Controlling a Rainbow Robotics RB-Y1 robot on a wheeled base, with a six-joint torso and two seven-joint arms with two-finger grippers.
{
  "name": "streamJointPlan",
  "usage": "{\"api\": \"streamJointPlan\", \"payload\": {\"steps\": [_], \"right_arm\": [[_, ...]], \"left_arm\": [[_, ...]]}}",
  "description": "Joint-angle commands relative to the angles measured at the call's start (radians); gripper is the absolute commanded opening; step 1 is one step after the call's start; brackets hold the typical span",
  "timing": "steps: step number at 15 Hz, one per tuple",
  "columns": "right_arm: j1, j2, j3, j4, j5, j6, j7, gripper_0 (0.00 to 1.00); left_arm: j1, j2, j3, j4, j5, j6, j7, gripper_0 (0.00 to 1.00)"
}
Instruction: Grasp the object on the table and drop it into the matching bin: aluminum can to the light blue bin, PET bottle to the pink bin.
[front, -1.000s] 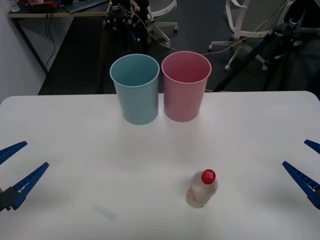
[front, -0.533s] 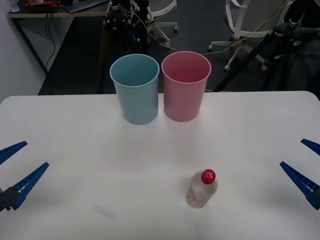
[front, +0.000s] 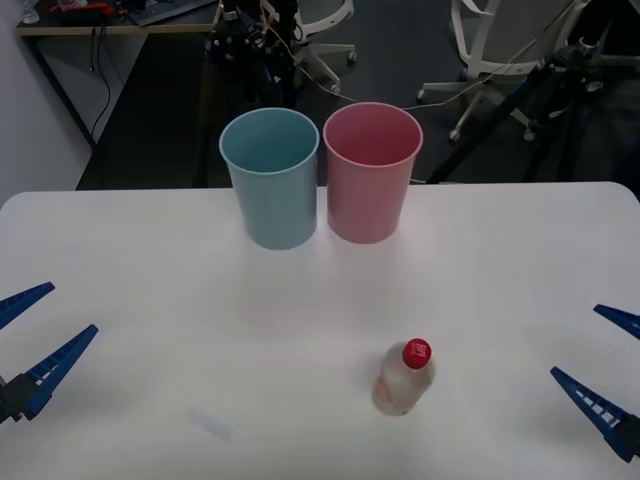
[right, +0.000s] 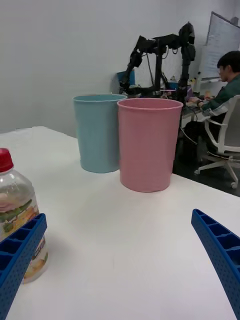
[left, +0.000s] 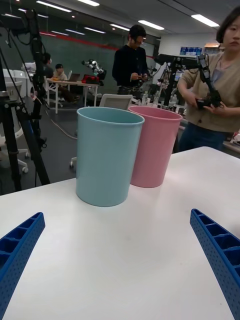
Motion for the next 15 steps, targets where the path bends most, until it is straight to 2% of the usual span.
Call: {"api": "streamJointPlan", "payload": {"steps": [1, 3, 5, 9, 15], "right_arm": [[-0.001, -0.059, 0.064, 0.081, -0.069, -0.076, 0.119, 1.00], [-0.001, -0.084, 0.105, 0.116, -0.092, -0.095, 0.186, 1.00], [0.004, -0.094, 0.136, 0.127, -0.097, -0.105, 0.200, 1.00], [-0.014, -0.114, 0.293, 0.127, -0.102, -0.071, 0.235, 1.00], [-0.093, -0.157, 0.546, 0.139, -0.189, 0.044, 0.413, 1.00]], "left_arm": [[0.000, 0.000, 0.000, 0.000, 0.000, 0.000, 0.000, 1.00], [0.000, 0.000, 0.000, 0.000, 0.000, 0.000, 0.000, 1.00], [0.000, 0.000, 0.000, 0.000, 0.000, 0.000, 0.000, 1.00], [0.000, 0.000, 0.000, 0.000, 0.000, 0.000, 0.000, 1.00], [0.000, 0.000, 0.000, 0.000, 0.000, 0.000, 0.000, 1.00]]}}
